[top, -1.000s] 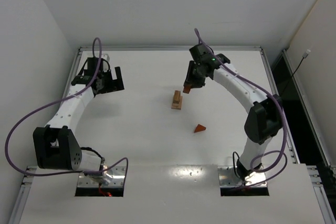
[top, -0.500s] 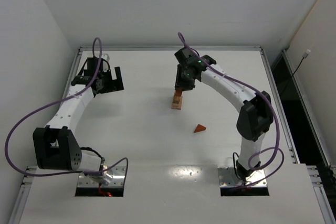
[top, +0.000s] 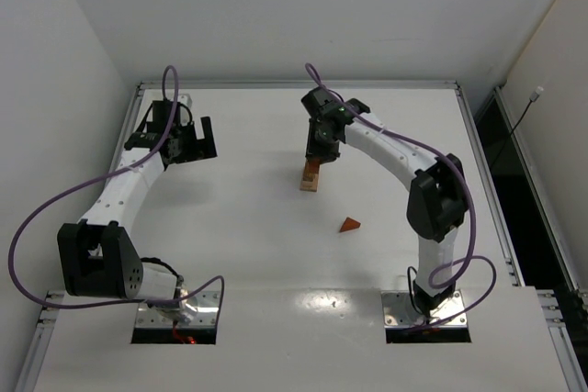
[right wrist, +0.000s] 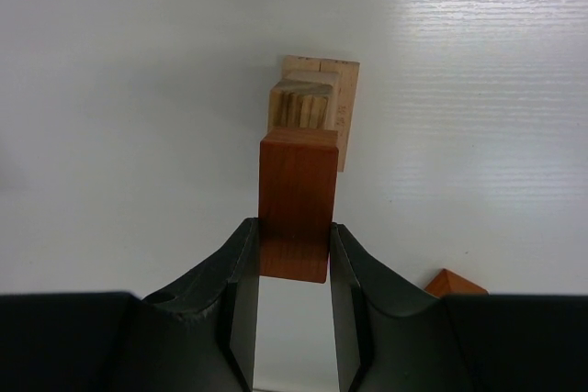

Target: Build the wood block tower

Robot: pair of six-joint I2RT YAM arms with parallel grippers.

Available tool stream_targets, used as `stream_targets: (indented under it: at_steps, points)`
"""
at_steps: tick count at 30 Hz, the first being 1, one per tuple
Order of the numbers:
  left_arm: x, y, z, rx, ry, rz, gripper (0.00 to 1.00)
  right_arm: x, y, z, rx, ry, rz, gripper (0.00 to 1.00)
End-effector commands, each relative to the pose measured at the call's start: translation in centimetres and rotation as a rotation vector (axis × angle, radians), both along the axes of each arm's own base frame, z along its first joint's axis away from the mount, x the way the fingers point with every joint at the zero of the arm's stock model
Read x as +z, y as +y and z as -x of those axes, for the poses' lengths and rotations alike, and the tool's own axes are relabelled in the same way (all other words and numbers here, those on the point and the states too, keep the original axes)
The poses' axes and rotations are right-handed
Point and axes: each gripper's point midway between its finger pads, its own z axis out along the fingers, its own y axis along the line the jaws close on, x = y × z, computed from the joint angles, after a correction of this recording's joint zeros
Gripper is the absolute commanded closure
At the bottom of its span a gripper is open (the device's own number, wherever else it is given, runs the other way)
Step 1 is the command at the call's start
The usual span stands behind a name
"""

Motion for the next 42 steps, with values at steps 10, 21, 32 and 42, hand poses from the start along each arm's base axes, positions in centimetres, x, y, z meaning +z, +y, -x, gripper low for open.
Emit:
stream_targets:
  at_steps: [10,21,32,42]
  points:
    - [1.4,-0.7,-0.8,-0.022,-0.061,0.012,0.0,1.0,1.6,-1.5,-0.017,-0.052,-0.031,1.0]
    - [1.1,-0.7,-0.9,-0.022,-0.052,0.012,0.0,0.6,2.4,-2.1,-0.012,-0.057,-0.024,1.0]
    - [0.8,-0.9,-1.2,-0.028,-0.042,0.018,0.0,-0.2,1.9,-2.1,-0.012,-0.053,0.004,1.0]
    - [1.2,-0.9,-1.3,-0.028,-0.051,0.018,0.0,-1.4,1.8,-1.9,-0.012,-0.029,0.021,1.0]
